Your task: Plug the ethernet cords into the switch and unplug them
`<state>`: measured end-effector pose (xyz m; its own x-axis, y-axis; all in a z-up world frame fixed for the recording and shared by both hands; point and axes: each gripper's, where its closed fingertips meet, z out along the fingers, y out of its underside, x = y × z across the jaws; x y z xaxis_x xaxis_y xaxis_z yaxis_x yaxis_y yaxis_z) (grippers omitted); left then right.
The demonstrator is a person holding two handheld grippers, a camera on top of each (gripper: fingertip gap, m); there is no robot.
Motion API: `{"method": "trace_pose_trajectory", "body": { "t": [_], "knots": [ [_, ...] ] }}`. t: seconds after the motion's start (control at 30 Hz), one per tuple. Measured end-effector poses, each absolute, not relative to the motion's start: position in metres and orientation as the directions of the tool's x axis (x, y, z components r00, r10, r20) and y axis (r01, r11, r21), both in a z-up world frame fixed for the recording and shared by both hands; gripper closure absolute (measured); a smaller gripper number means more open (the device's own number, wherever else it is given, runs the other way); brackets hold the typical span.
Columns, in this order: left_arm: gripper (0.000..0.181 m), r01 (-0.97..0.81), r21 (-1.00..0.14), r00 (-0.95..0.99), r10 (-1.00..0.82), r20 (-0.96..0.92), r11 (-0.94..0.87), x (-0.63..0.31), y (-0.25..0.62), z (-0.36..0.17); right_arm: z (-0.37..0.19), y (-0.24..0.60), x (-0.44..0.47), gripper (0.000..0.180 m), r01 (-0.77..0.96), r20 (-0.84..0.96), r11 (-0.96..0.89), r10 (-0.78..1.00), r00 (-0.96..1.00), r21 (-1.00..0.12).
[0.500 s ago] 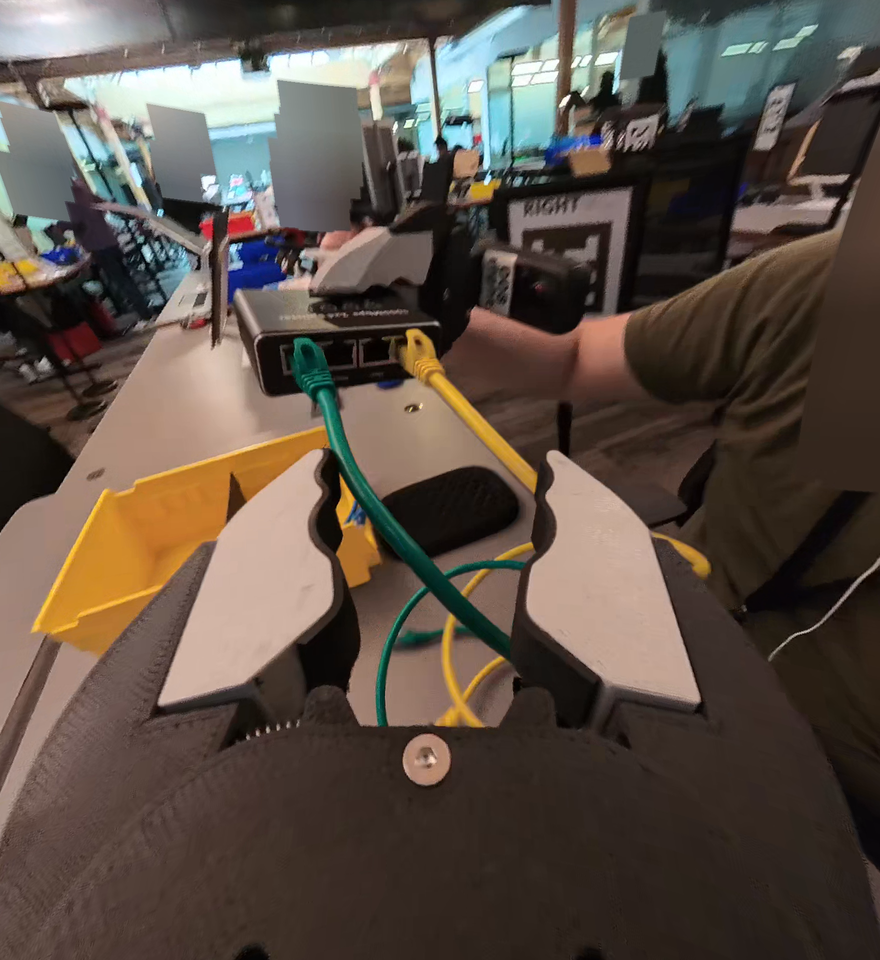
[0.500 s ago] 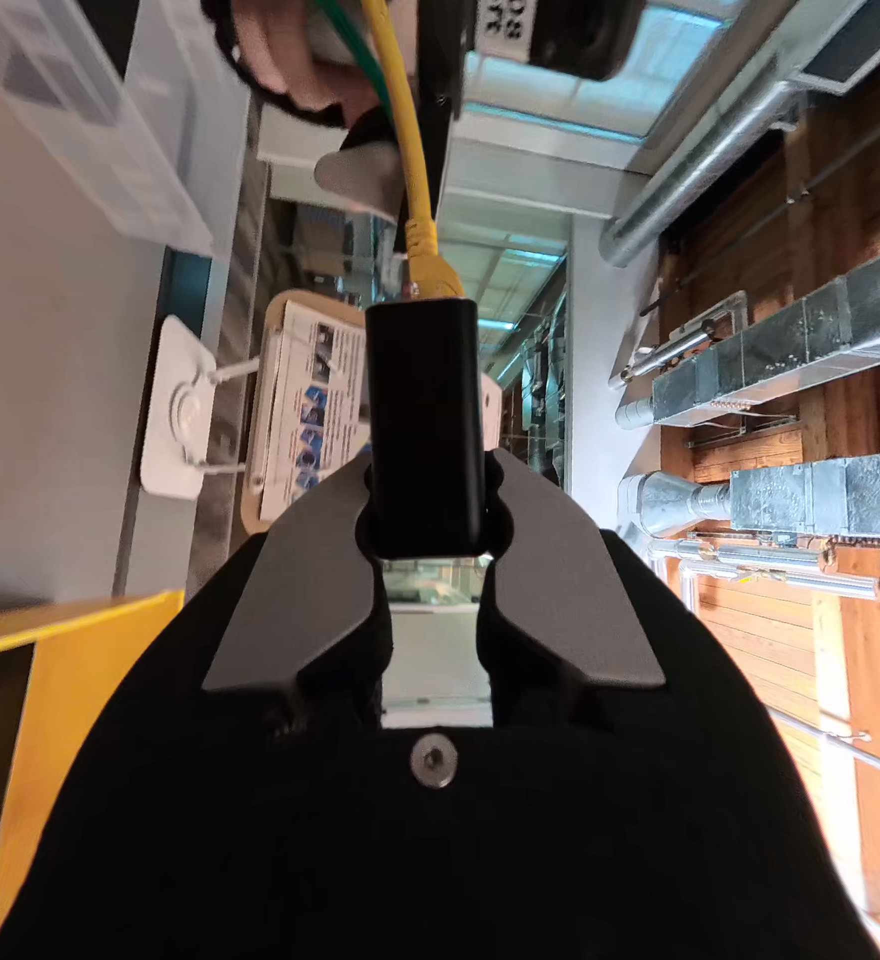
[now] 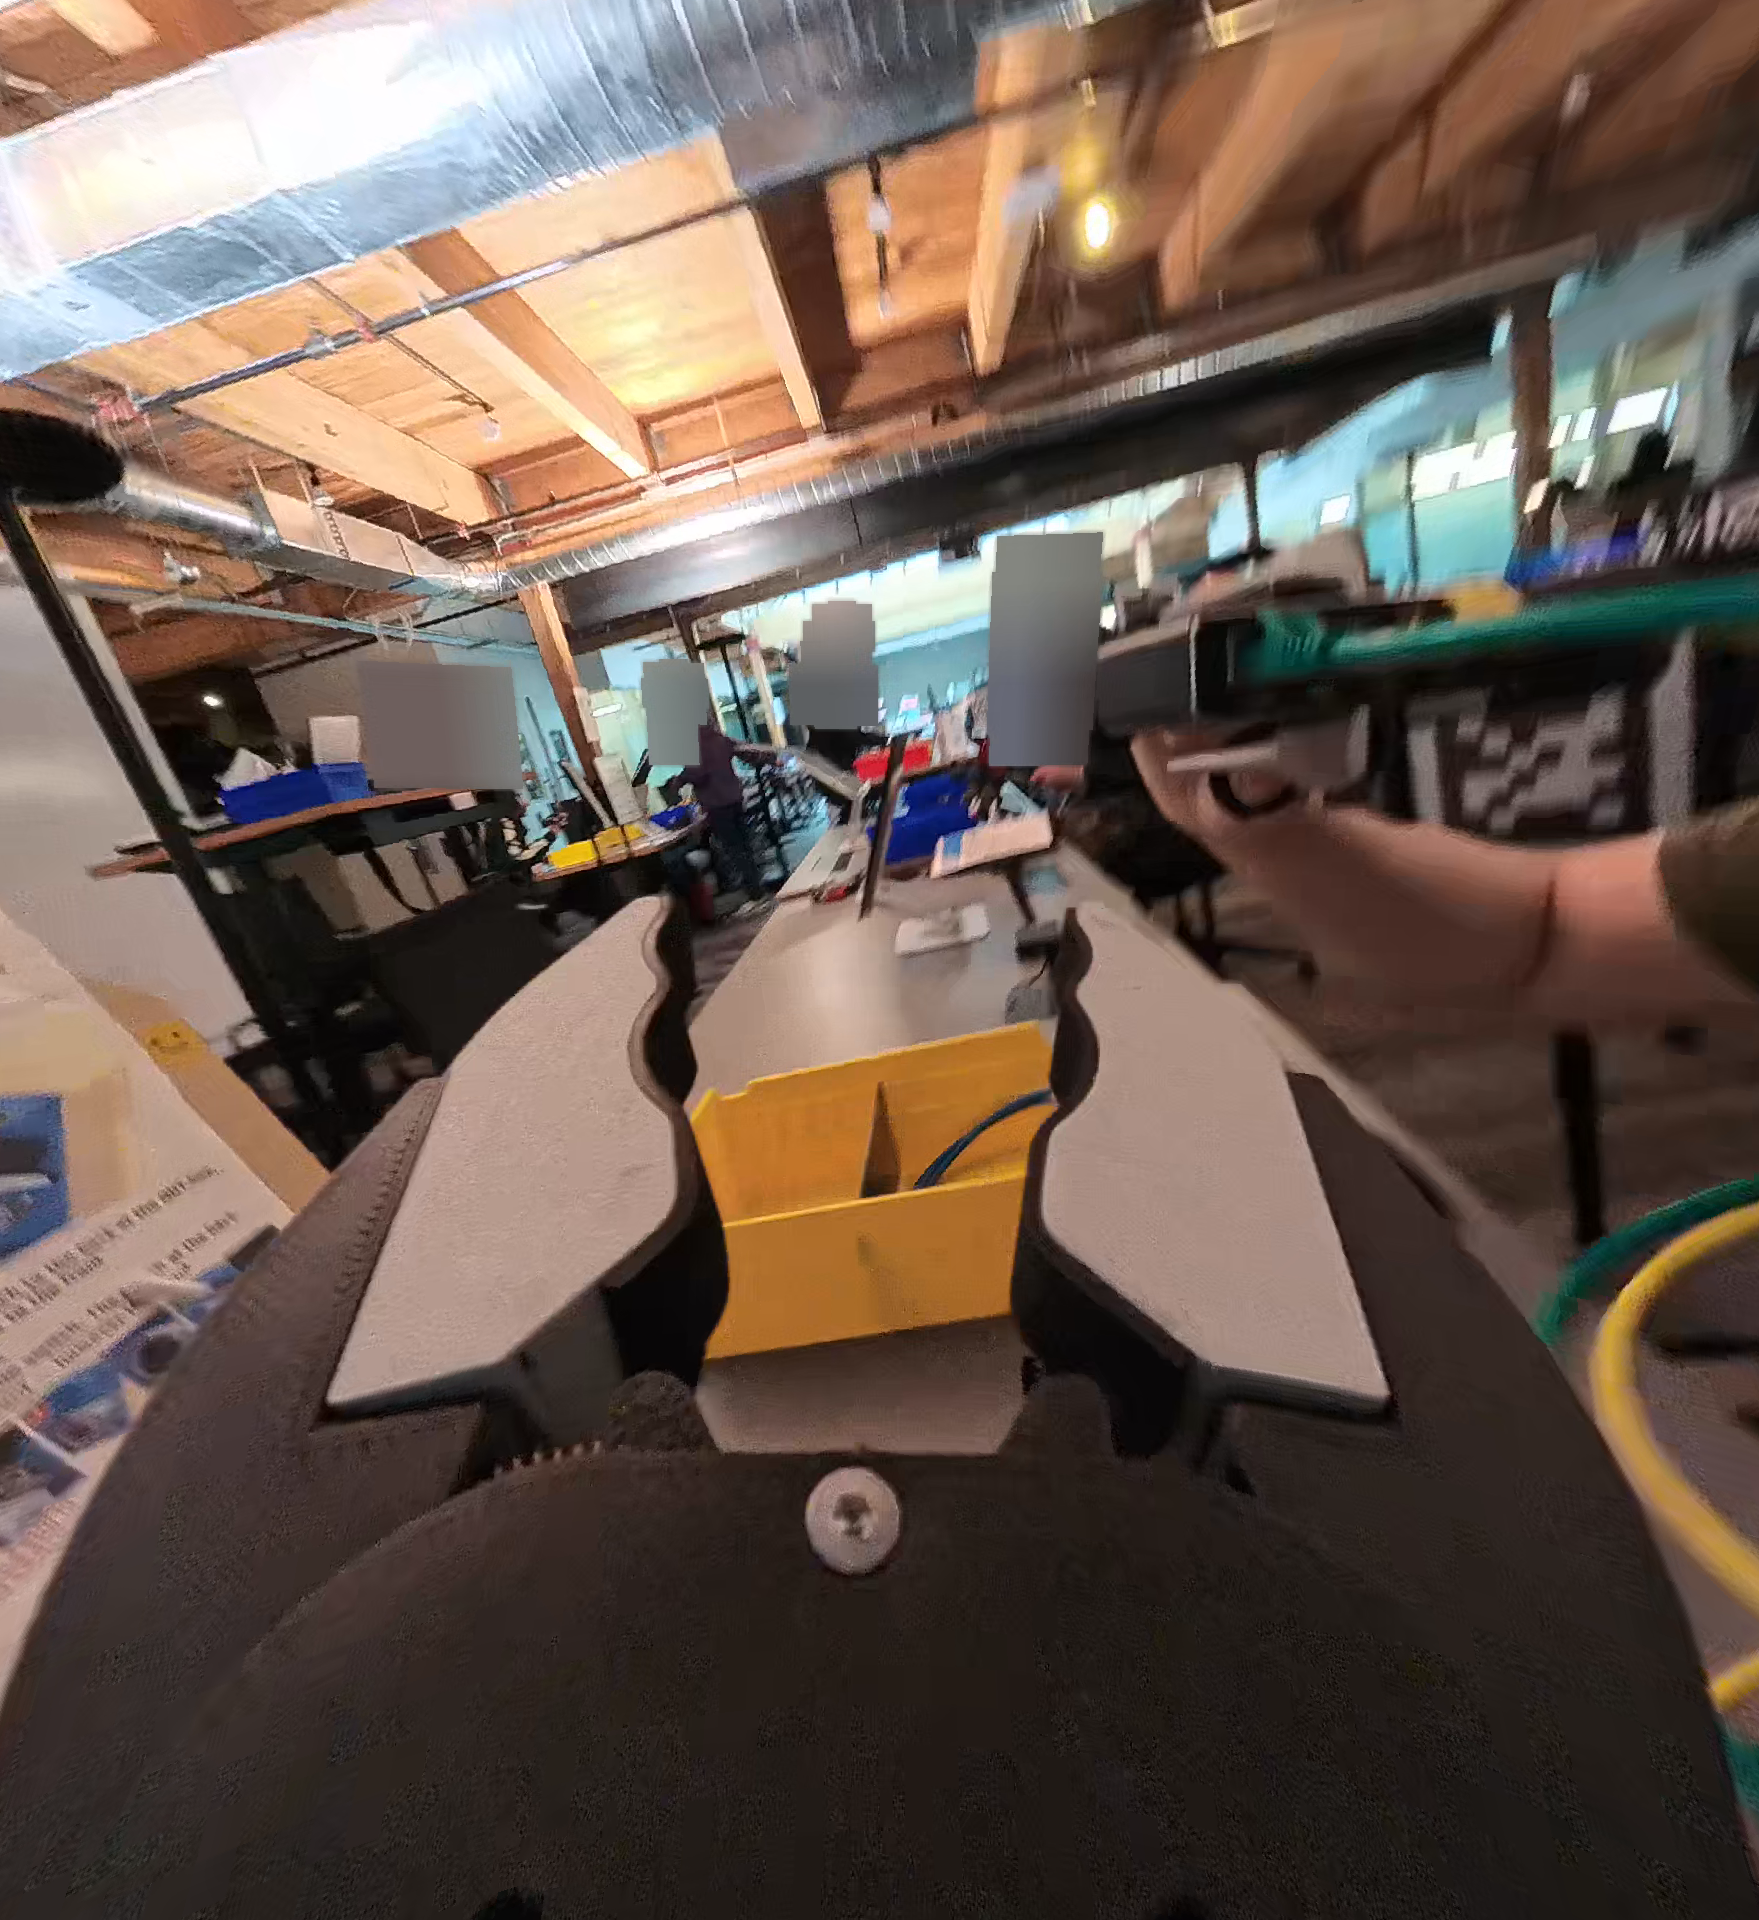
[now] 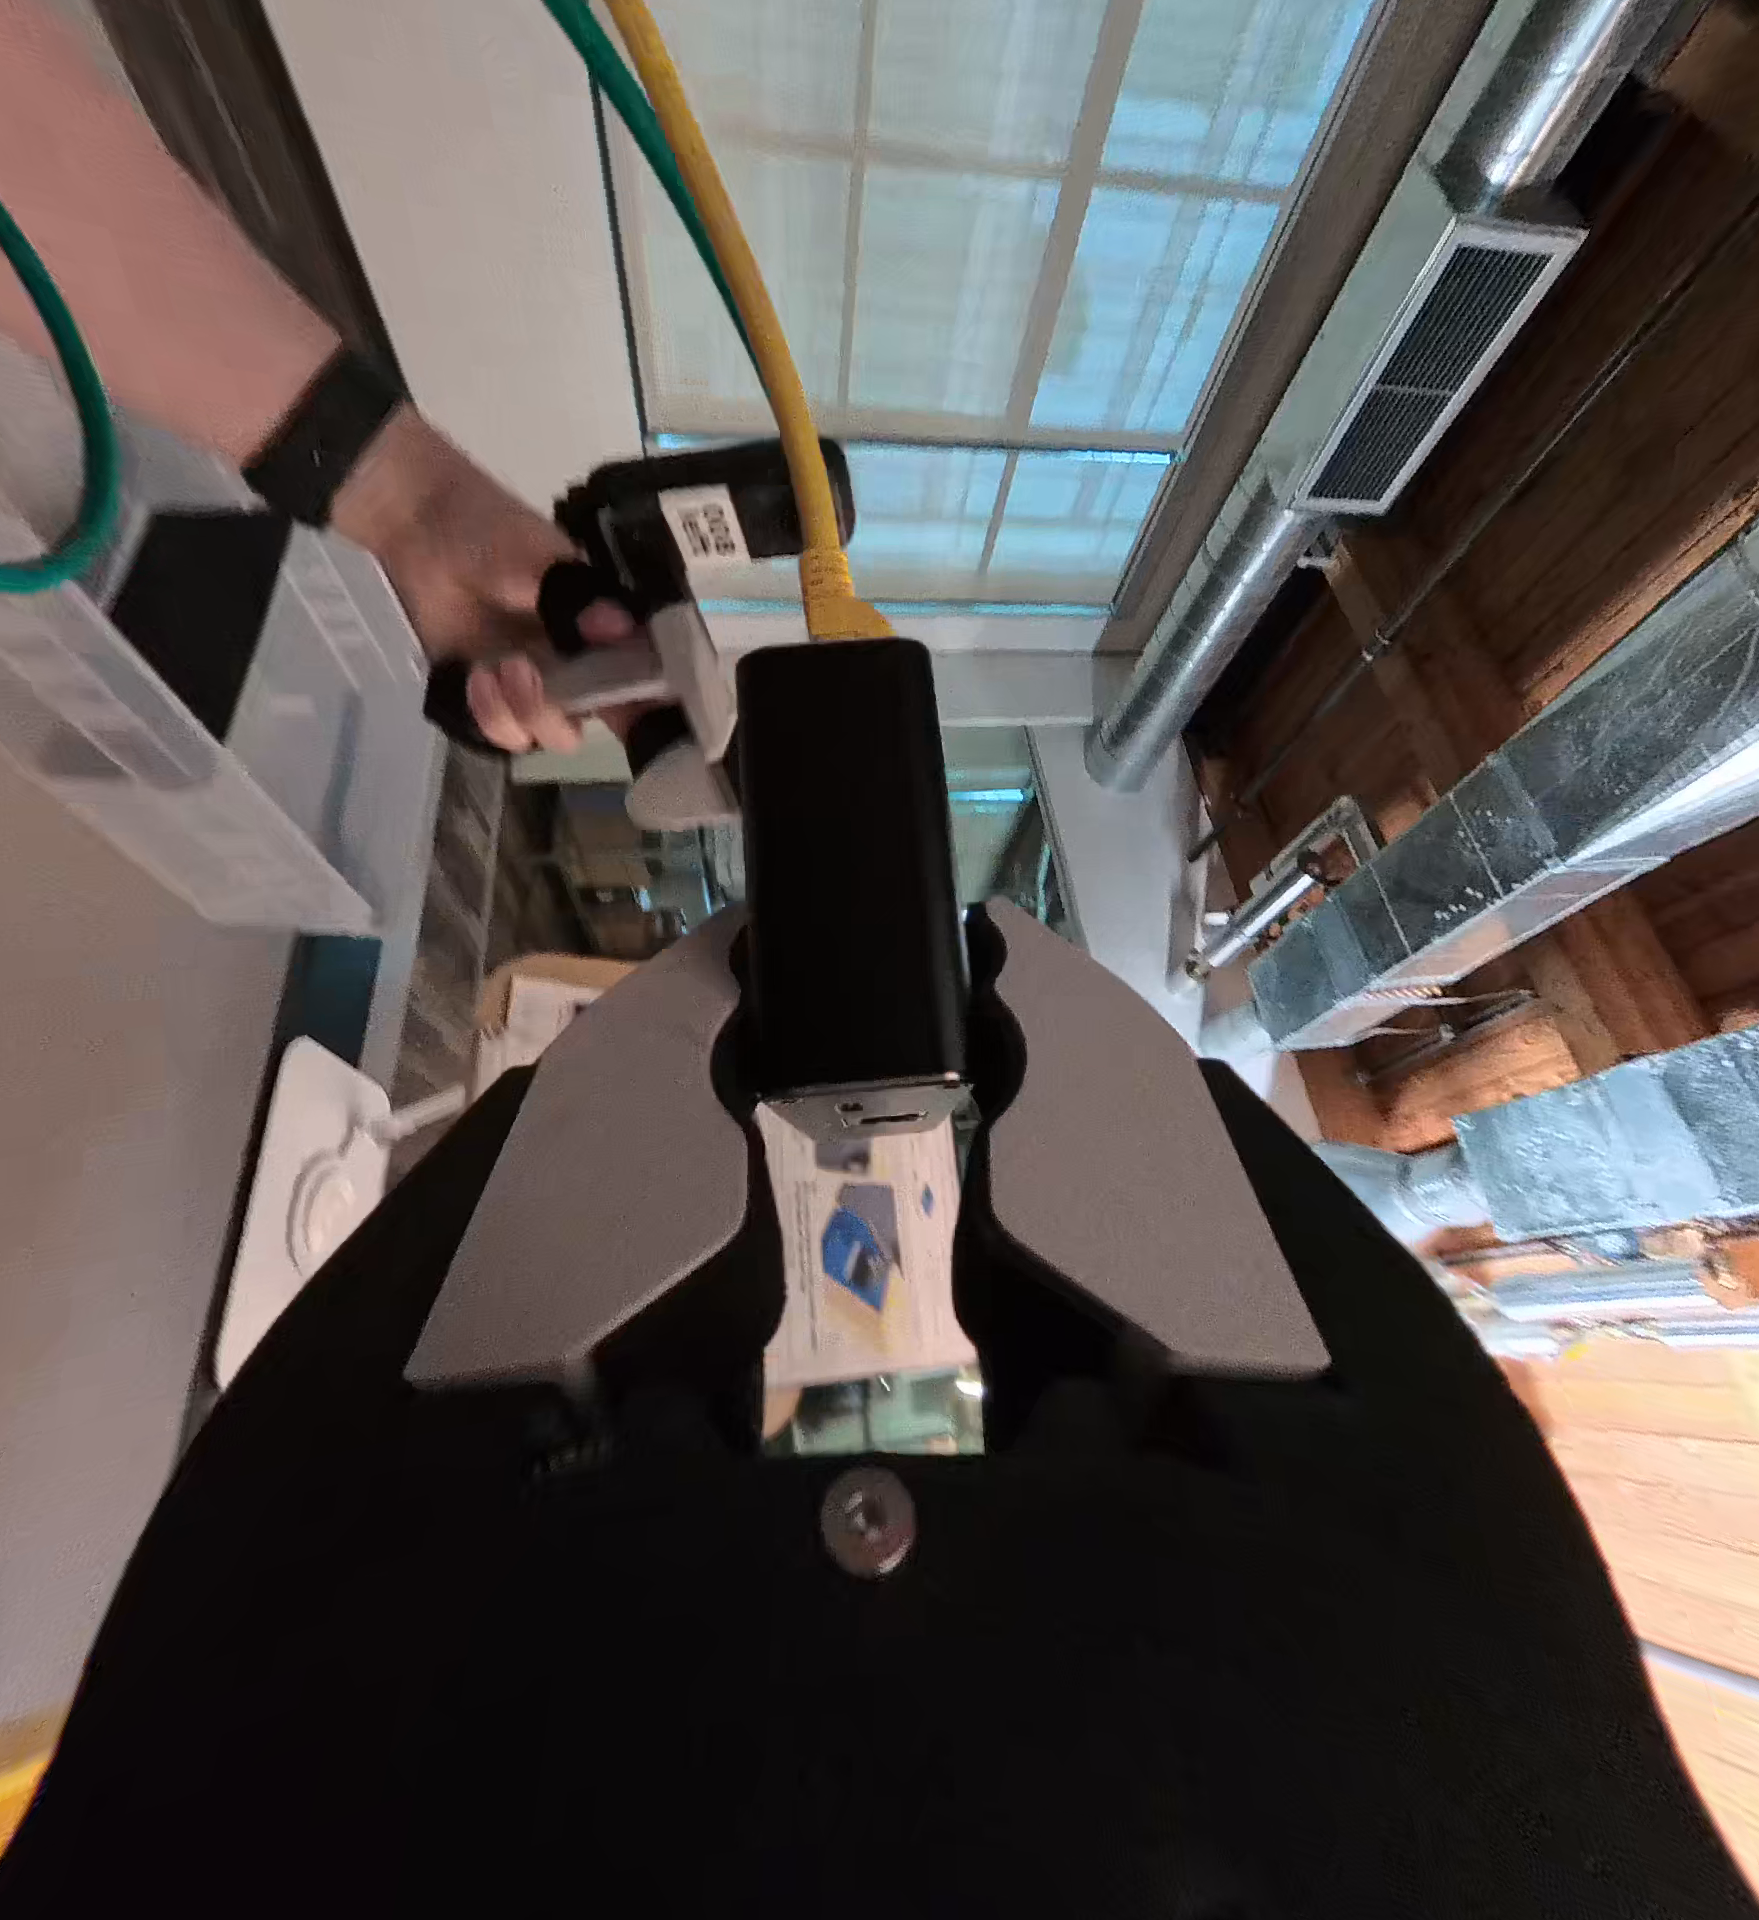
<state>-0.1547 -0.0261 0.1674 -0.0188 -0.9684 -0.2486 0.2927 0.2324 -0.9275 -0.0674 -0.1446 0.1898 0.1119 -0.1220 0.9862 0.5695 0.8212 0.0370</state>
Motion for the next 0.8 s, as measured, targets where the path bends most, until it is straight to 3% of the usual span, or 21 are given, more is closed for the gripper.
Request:
{"method": "trace_pose_trajectory", "body": {
  "t": [0.07, 0.27, 0.37, 0.53, 0.8],
  "knots": [
    [0.106, 0.244, -0.898, -0.012, -0.925, -0.380, 0.366, -0.137, -0.048, 0.162, 0.187, -0.149, -0.078, 0.143, 0.518, 0.990, 0.856, -0.077, 0.122, 0.003],
    [0.111, 0.210, -0.762, -0.044, -0.772, -0.634, 0.613, -0.095, -0.119, 0.152, 0.174, -0.159, -0.111, 0.143, 0.356, 0.988, 0.927, 0.068, 0.139, -0.114],
    [0.128, 0.301, -0.720, -0.062, -0.740, -0.670, 0.626, -0.095, -0.144, 0.159, 0.168, -0.163, -0.121, 0.143, 0.264, 0.971, 0.938, 0.193, 0.144, -0.226],
    [0.138, 0.324, -0.672, -0.017, -0.706, -0.708, 0.665, -0.098, -0.147, 0.162, 0.171, -0.159, -0.120, 0.143, 0.113, 0.903, 0.906, 0.383, 0.194, -0.409],
    [0.142, 0.170, -0.664, 0.040, -0.678, -0.734, 0.728, -0.095, -0.126, 0.157, 0.162, -0.133, -0.111, 0.140, -0.049, 0.705, 0.720, 0.688, 0.170, -0.692]
  ]
}}
